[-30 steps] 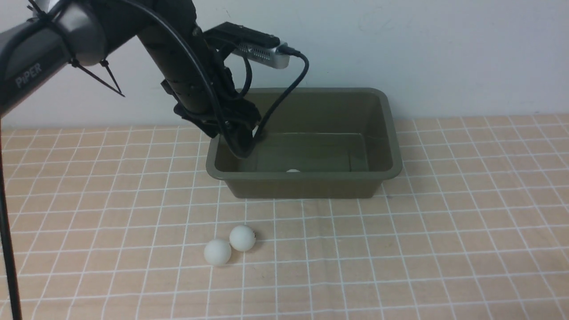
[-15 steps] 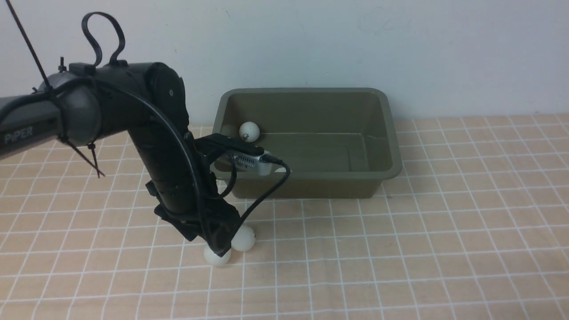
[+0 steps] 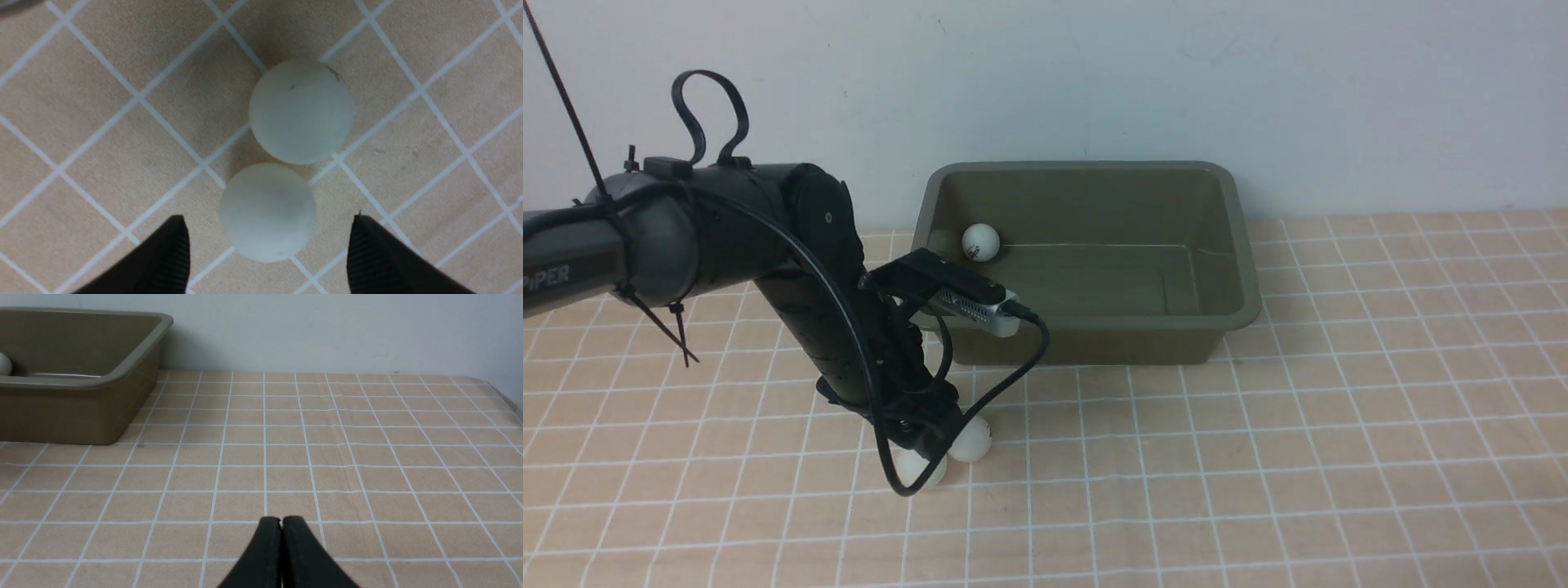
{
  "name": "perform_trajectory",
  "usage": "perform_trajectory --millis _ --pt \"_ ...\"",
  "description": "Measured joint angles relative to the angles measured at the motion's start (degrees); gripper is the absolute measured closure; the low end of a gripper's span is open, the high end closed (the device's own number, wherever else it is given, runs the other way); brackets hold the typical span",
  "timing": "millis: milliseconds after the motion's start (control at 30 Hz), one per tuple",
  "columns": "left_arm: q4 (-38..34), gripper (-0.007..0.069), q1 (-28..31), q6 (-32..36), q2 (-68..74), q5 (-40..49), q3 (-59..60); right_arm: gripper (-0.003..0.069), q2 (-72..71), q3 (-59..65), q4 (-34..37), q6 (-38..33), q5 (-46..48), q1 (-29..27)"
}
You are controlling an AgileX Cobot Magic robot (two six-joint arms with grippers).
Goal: Put the table tennis balls into the box on the light coffee tablecloth.
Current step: 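Reach for and grasp a ping pong ball on the table beside the basket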
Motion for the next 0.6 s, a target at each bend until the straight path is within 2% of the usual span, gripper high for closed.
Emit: perform_trajectory --millis 600 --pt "-0.06 0.0197 0.00 0.18 2.45 -1.01 0.00 0.0675 0.00 0.00 0.00 0.00 0.00 0.00"
